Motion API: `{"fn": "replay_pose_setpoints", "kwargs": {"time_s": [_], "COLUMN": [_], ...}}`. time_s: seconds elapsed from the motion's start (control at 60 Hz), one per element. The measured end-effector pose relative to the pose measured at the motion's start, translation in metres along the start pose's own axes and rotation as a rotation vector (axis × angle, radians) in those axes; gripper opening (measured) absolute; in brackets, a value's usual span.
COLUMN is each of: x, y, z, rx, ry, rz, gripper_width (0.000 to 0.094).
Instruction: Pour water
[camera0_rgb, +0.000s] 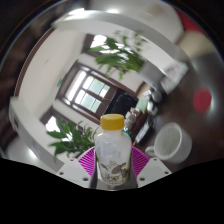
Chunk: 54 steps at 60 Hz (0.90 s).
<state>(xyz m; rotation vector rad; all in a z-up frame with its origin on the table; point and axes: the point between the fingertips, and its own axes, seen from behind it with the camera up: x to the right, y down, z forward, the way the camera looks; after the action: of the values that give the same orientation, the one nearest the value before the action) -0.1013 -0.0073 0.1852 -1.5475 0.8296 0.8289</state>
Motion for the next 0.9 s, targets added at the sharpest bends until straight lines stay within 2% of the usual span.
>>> {"fn": "replay_pose_setpoints", "kwargs": {"time_s": [0.083,0.133,0.167,0.267,0.367,0.45,0.583,0.8,0.9], "x": [-0.008,-0.012,-0.013,-0.001,0.009,0.049,0.122,0.202,0.236], "y": [-0.035,-0.054,-0.069,-0.137,-0.163,-0.188,-0.199,-0.194,-0.182], "z": [0.014,-0.028,-0.005,-0.016,-0.032,-0.031,-0.025,-0.013,-0.006], "rx": [0.018,0.065,0.096,0.211,0.253,0.244,0.183,0.106,0.058], "ry": [0.045,0.073,0.112,0.225,0.329,0.385,0.464,0.497,0.501], "rz": [-0.334,-0.52,-0.619,-0.859,-0.985,-1.028,-1.045,-1.027,-0.991], "gripper_width": [0.0462,0.0462,0.0461,0.0462,0.046,0.0459,0.0459,0.046,0.0495]}}
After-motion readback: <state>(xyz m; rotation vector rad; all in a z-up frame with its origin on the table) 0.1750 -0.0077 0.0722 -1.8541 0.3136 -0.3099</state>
